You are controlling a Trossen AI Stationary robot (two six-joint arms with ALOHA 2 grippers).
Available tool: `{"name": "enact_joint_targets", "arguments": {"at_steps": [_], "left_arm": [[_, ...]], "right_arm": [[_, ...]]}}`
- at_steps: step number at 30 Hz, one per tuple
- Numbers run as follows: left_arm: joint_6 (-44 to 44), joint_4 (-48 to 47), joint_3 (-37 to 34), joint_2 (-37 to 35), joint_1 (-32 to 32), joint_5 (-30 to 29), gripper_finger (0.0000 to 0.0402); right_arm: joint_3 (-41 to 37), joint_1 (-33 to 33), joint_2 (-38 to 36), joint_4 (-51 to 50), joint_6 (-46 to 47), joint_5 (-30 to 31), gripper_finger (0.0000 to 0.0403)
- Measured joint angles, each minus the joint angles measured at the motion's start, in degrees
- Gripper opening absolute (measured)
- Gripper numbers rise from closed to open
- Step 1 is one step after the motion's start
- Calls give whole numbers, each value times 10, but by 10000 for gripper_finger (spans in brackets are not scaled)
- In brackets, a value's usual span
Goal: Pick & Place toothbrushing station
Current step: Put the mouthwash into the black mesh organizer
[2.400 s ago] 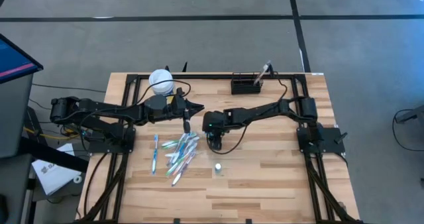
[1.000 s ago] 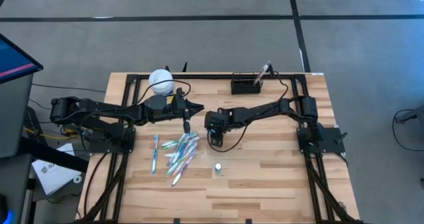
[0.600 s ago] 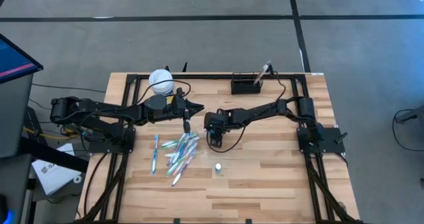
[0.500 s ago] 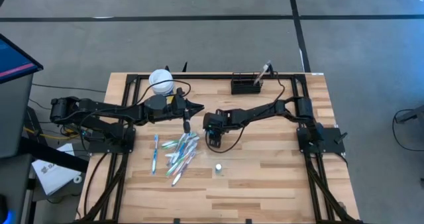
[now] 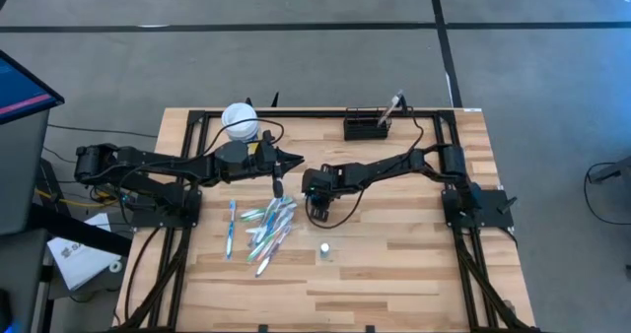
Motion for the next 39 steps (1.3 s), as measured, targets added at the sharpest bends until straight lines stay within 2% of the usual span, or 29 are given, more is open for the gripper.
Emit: {"name": "enact_joint_targets", "arguments": {"at_steps": [7,16,26,39], "left_arm": [[0,0,0,0,0,0,31],[0,0,0,0,0,0,31],[0,0,0,0,0,0,31],[0,-3,0,0,0,0,31]], "right_arm": [[-1,0,-4,-1,0,1,129],[-4,-5,-21,-18,-11,5,89],[-3,-31,-31,-19,-14,10,82],[-19,-56,-112,-26,-29,56,82]]}}
